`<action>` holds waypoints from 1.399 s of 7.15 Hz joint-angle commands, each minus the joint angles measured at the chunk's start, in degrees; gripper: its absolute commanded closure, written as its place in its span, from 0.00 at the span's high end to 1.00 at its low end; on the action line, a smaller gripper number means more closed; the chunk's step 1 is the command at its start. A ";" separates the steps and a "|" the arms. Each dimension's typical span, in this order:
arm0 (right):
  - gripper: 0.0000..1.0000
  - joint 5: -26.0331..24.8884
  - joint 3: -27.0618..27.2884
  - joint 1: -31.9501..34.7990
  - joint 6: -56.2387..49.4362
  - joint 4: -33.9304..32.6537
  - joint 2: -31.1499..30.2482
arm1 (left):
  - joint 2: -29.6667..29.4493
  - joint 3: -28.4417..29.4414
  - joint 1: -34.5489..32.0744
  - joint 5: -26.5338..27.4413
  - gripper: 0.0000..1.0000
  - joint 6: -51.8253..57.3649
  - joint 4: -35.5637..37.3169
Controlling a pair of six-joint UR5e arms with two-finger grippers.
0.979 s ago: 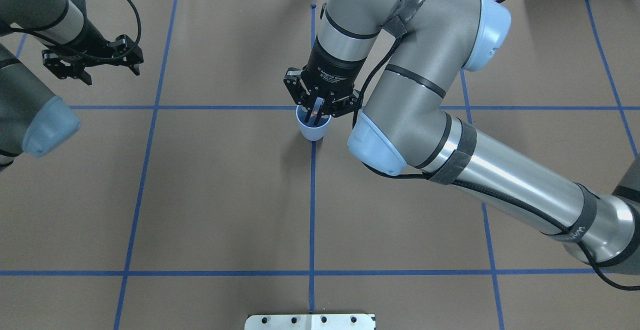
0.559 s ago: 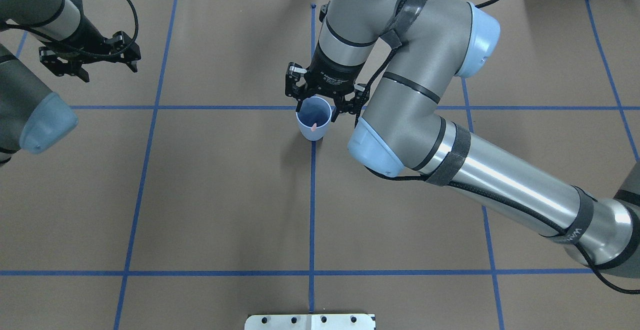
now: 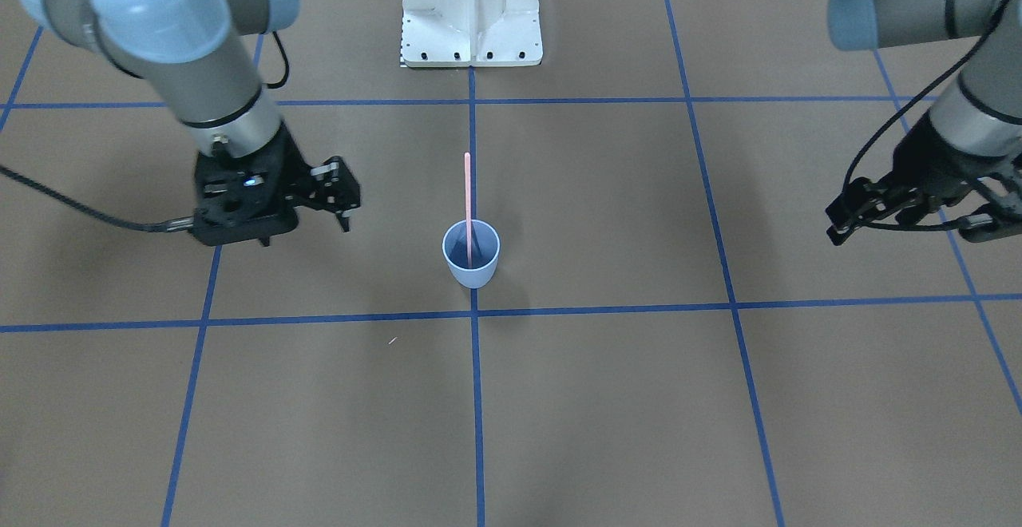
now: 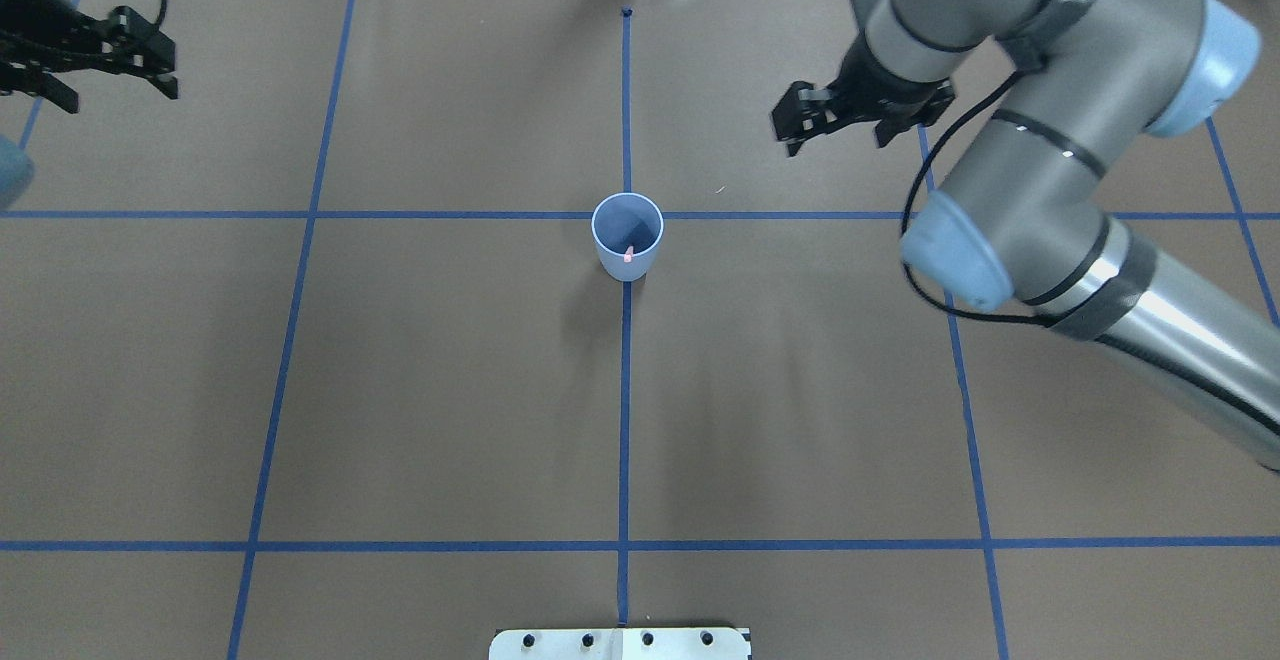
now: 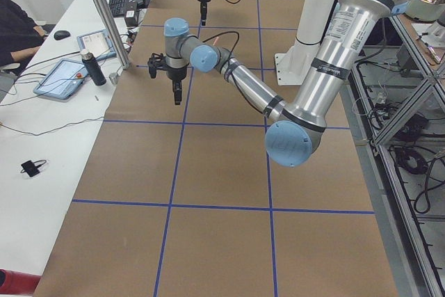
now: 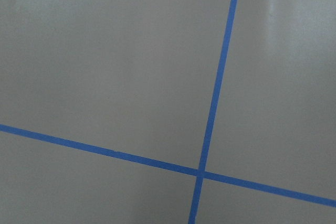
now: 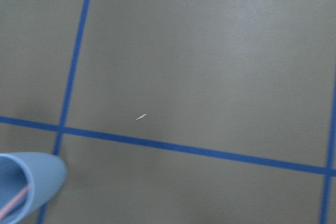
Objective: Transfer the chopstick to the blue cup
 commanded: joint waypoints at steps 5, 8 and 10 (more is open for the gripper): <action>1.00 14.96 -4.42 35.36 -51.63 -5.00 -25.31 | 10.70 13.18 -22.52 -3.42 0.98 43.34 -0.30; 1.00 15.37 -6.20 40.15 -55.46 -4.82 -30.44 | 15.11 19.14 -23.68 -3.25 0.98 45.52 -7.31; 1.00 15.36 -6.47 40.95 -55.20 -4.91 -32.63 | 15.02 20.49 -23.59 -3.16 0.98 45.26 -7.68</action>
